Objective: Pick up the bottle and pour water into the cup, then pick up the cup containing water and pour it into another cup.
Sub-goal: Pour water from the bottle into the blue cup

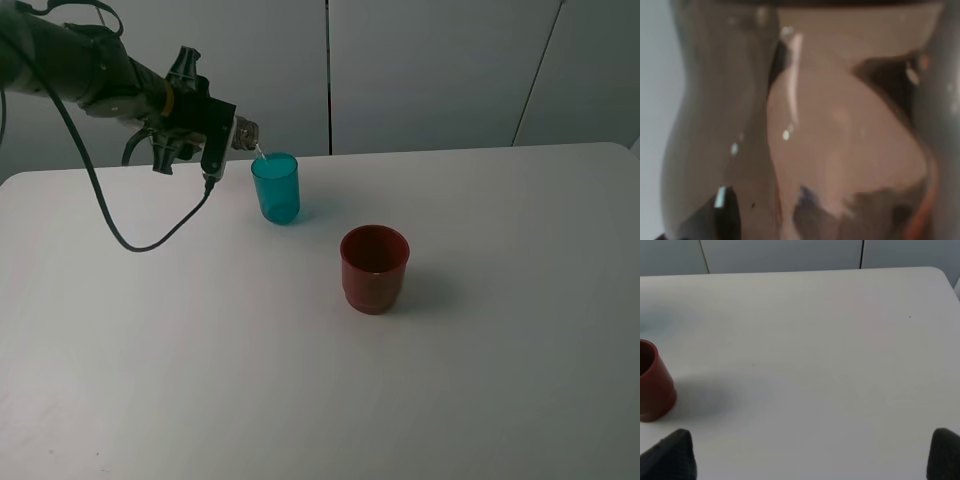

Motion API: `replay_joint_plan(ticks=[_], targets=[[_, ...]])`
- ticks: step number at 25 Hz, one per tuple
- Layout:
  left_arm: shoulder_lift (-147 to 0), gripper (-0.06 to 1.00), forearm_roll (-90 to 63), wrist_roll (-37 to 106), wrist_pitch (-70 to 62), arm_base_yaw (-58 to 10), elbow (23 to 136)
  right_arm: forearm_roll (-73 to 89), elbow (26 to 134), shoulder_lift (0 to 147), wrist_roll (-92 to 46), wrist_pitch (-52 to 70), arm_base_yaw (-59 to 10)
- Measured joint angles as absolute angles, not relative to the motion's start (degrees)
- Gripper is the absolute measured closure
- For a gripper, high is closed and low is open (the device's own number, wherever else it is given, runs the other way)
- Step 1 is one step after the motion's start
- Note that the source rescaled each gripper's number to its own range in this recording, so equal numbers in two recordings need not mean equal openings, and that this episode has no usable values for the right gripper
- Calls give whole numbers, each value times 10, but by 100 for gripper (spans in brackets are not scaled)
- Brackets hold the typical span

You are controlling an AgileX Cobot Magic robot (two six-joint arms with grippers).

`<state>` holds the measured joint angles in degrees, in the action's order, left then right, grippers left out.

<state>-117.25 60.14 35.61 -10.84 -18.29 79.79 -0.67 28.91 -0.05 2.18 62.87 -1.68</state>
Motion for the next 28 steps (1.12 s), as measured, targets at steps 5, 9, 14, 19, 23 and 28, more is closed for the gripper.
replay_joint_plan(ticks=[5,9,14,19,23,28], targets=[[-1173,94,602,363,-89,-183,799,-7,289,0,22,629,-17],[-1173,94,604,363,-82,-183,799,-7,289,0,22,629,-17],[-1173,94,611,365,-82,-183,799,-7,289,0,22,629,-17],[-1173,94,620,366,-82,-183,799,-7,289,0,22,629,-17],[-1173,94,628,366,-81,-183,799,-7,289,0,22,629,-17],[-1173,94,651,366,-81,-183,799,-7,289,0,22,629,-17]])
